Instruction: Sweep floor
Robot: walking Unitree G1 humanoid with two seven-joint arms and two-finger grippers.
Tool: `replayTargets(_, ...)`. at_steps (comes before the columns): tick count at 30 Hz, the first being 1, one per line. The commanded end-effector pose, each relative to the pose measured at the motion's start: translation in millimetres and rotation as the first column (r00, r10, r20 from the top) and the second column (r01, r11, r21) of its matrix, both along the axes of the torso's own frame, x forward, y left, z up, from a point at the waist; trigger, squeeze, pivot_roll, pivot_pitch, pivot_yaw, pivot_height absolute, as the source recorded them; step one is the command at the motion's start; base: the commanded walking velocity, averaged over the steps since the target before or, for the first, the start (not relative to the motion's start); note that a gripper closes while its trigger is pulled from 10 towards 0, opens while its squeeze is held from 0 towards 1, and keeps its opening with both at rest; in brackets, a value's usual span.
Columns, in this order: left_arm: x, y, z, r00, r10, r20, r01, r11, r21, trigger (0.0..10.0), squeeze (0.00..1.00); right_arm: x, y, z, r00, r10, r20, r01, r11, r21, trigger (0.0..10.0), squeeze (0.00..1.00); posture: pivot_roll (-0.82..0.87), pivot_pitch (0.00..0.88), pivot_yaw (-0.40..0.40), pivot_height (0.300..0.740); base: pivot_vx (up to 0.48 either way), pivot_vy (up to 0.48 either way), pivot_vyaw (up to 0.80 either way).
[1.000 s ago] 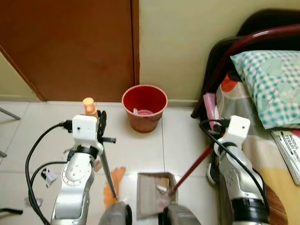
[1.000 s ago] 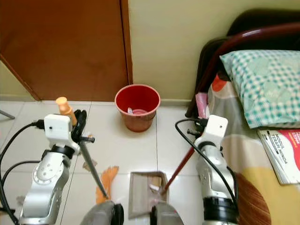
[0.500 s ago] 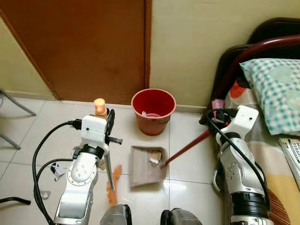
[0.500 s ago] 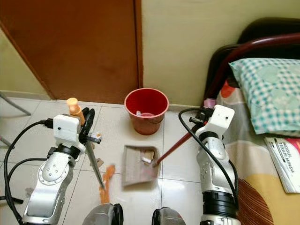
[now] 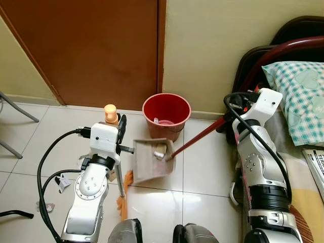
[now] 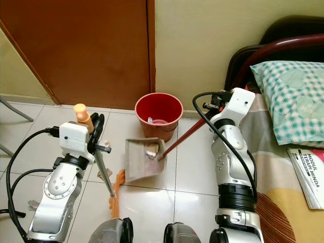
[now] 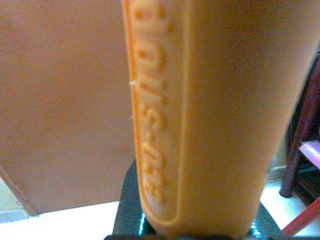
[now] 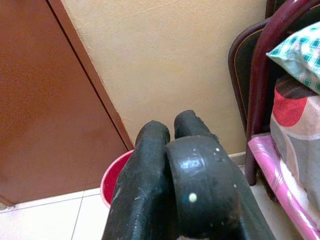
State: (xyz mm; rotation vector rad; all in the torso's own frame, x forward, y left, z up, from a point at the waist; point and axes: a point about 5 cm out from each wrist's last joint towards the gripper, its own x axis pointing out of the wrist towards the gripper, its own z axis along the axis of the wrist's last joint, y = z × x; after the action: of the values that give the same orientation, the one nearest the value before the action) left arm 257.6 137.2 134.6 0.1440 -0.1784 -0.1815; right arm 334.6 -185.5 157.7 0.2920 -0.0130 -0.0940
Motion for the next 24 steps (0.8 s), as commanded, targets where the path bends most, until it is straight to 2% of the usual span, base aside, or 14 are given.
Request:
replayTargets(1,-1.7,4.6,3,1.000,0.020,0.016,-0.020,1.000,0.005,10.0,0.00,-4.8,-8.1,-1,1.000,-0.003,-0.002,0.003,1.000,-0.003,10.0,0.00,0.01,0.078,-0.040,0.740,0.247,0.000,0.00)
replayTargets(8,-5.7,3.3,13,0.999,-0.003,0.049,0.002,1.000,0.030,10.0,0.00,-22.5,-19.1,-17,0.998,-0.011,-0.059,0.009,0.999,-0.039,10.0,0.00,-0.01,0.080,-0.030,0.740,0.266,0.000,0.00)
replayTargets(19,-1.2,0.1,26,0.995,-0.014,0.094,0.010,0.999,0.046,10.0,0.00,-27.4,-14.5,-23,0.997,0.000,-0.081,-0.004,0.999,-0.041,10.0,0.00,-0.01,0.081,-0.026,0.740,0.292,0.000,0.00)
replayTargets(24,-2.2,0.7,25,0.996,-0.014,0.092,0.010,0.999,0.043,10.0,0.00,-29.9,-14.5,-28,0.995,0.001,-0.100,-0.005,0.999,-0.043,10.0,0.00,-0.01,0.081,-0.026,0.740,0.299,0.252,0.00)
